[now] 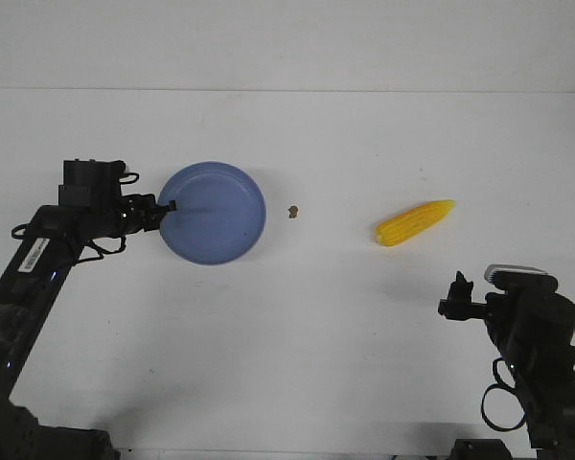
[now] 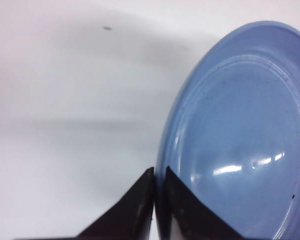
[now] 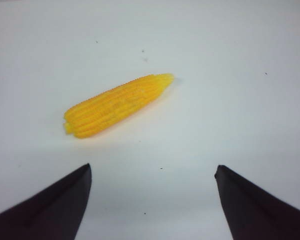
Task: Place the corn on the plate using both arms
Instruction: 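Grip the plate rim with the left gripper and drag it toward the table center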
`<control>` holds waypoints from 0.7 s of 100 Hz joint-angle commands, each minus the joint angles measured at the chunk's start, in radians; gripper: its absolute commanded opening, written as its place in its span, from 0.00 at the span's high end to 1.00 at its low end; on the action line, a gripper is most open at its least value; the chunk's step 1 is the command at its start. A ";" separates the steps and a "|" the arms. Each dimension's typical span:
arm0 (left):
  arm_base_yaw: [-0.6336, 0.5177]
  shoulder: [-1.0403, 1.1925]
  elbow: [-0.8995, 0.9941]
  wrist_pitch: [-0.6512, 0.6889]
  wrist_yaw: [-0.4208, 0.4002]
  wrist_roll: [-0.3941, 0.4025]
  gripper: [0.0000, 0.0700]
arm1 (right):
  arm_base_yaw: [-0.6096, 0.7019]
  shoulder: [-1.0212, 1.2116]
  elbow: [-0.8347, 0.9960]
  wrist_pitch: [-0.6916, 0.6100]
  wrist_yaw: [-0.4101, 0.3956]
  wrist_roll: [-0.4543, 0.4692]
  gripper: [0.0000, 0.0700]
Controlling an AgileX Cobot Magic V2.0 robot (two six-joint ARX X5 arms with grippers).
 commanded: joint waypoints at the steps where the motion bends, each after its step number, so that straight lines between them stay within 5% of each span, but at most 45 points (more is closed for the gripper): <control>1: -0.037 -0.039 -0.016 -0.002 0.030 -0.010 0.99 | 0.001 0.005 0.019 0.010 0.000 0.003 0.25; 45: -0.378 -0.207 -0.325 0.124 0.040 -0.156 0.99 | 0.001 0.005 0.019 0.010 -0.001 0.003 0.25; 70: -0.458 -0.206 -0.452 0.239 0.040 -0.216 0.99 | 0.001 0.005 0.019 0.010 -0.001 0.003 0.25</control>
